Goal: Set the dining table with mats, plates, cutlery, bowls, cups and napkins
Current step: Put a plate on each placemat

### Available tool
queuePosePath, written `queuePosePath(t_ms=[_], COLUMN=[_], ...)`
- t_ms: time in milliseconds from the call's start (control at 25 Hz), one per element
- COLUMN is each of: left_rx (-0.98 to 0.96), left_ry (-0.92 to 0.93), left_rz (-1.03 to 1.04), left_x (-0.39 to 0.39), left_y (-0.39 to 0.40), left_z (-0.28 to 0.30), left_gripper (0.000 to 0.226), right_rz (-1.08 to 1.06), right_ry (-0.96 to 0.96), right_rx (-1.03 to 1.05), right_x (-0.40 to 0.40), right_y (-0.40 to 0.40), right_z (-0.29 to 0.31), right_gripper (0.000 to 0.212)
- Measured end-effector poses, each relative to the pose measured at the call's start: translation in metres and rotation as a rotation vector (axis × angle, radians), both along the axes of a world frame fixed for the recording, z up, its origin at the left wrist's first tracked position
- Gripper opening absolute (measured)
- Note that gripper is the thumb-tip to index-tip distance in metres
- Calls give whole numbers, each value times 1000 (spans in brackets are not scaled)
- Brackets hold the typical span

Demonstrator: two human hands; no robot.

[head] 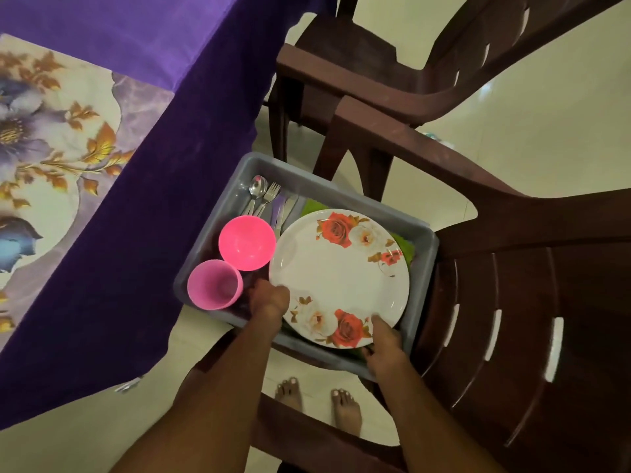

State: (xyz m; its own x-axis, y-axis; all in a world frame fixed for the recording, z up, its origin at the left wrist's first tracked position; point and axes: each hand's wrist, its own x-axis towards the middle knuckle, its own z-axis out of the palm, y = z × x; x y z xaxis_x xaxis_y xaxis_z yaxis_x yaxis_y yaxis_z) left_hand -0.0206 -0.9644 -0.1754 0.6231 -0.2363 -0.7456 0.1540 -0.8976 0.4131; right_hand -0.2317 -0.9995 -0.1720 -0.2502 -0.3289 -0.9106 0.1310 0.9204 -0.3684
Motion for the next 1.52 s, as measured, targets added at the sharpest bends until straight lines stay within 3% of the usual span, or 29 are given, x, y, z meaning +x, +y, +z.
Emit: queuePosePath(t_ms=[440, 640, 720, 800, 880, 1080, 1160, 1200, 1280, 1520], left_rx=[-212, -405, -464, -557, -621, -682, -733, -770, -789, -725], left_ry=[271, 274, 256, 205, 140, 14, -67, -94, -107, -101], left_rz=[195, 260, 268, 233, 237, 257, 266, 268, 284, 296], left_x=[-31, -71, -77, -78, -59, 7, 48, 68, 109, 213], left_y=[5, 25, 28, 28, 48, 102, 137, 155, 192, 290], left_z=[53, 131, 176, 217, 269, 353, 377, 389, 394, 383], left_gripper=[32, 31, 29, 33, 36, 41, 53, 56, 61, 57], right_rz=[-188, -196, -155, -97, -15, 157, 263, 306, 366, 410], right_ry=[11, -11, -51, -77, -131, -286, -293, -308, -320, -304], right_rx=[-296, -500, -579, -660, -702, -760, -791, -798, -821, -820], right_x=[-33, -61, -66, -70, -54, 22, 63, 85, 128, 232], right_y=[9, 14, 15, 7, 8, 20, 36, 47, 79, 166], right_z=[74, 144, 184, 219, 271, 345, 348, 353, 368, 359], right_gripper=[25, 30, 47, 35, 12, 10, 39, 40, 13, 13])
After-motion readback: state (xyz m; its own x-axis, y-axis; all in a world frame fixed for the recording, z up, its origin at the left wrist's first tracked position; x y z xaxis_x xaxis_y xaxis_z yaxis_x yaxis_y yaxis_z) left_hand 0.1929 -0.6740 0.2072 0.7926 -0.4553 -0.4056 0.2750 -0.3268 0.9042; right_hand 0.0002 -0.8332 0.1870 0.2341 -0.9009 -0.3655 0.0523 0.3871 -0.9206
